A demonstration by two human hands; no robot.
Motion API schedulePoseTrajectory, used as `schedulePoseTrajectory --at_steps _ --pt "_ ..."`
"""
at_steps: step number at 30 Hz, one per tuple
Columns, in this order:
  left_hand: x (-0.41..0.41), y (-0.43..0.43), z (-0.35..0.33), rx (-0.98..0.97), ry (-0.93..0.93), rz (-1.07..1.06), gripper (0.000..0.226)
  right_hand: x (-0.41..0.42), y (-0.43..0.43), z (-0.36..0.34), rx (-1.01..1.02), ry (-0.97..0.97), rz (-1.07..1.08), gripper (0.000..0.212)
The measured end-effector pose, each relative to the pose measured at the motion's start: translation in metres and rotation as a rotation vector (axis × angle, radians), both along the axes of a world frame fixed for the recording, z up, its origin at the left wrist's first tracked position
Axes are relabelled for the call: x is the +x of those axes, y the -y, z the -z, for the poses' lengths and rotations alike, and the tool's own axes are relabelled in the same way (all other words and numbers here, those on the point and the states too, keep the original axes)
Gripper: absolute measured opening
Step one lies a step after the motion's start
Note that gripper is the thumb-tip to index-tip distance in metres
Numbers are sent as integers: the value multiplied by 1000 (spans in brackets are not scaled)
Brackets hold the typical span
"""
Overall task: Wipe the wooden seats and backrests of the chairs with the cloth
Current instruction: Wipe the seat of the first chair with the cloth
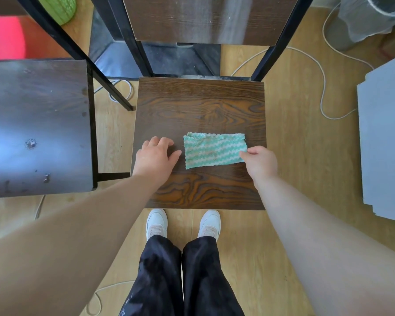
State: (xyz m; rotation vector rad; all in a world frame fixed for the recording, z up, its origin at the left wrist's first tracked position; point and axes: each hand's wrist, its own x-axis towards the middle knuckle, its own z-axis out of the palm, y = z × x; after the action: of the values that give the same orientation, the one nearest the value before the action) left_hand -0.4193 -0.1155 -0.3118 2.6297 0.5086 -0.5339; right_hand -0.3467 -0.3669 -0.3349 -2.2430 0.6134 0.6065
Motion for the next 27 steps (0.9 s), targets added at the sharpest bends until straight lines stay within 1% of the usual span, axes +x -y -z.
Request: schedulePoseTrajectory --at_steps 5,9,13,17,20,24,27 --pt "-4 -8 -2 98 -29 44 47 -4 -11 -10 -1 96 -19 18" --pt "-8 -14 -2 104 -25 52 48 -9 -27 -18 49 158 -88 20" --pt "-11 -21 -2 105 -35 58 49 -14 -49 -21 148 143 -157 23" --pt "-15 -28 0 91 -35 67 49 -21 -69 -16 203 82 -245 24" --pt "-16 -33 1 81 -35 65 49 -26 -83 -10 219 44 -322 30" --pt "-17 -38 3 71 -34 64 49 -29 -93 -7 188 -28 -404 44" --pt "-18 -42 4 64 -30 68 49 -27 -94 -10 164 44 -361 37"
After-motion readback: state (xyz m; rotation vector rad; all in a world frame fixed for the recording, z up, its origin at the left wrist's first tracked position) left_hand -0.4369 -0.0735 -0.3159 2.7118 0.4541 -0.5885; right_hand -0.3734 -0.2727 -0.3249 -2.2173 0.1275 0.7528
